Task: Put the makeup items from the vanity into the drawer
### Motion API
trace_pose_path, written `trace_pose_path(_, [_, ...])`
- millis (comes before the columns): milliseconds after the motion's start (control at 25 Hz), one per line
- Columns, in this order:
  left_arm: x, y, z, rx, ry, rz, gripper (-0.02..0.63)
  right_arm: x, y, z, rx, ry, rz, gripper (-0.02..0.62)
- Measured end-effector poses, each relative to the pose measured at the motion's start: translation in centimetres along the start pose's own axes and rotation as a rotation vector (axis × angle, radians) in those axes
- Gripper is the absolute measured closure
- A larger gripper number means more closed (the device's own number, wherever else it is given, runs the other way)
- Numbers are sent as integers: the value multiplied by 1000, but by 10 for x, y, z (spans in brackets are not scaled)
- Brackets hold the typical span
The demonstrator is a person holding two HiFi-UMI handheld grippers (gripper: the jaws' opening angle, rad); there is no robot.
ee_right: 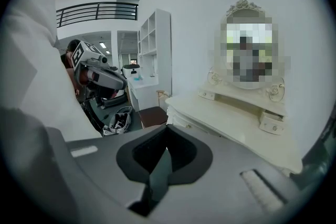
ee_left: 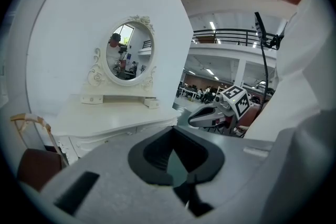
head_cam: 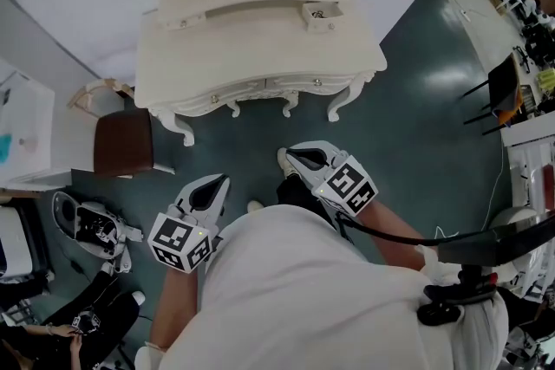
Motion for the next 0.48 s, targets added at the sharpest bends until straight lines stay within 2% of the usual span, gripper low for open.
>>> trace_pose_path(480, [-6, 6, 7, -6, -4, 6, 606, 10, -4, 6, -12, -9, -7, 595])
Point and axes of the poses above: the fingertips, and each gripper's own axes: x forward along the fingers, z to its left, y out of its underside, the point moved 4 cm from there along -x, backward along the fingers, and after that the axes turned 15 degrees about -x, right-handed, at the moved point
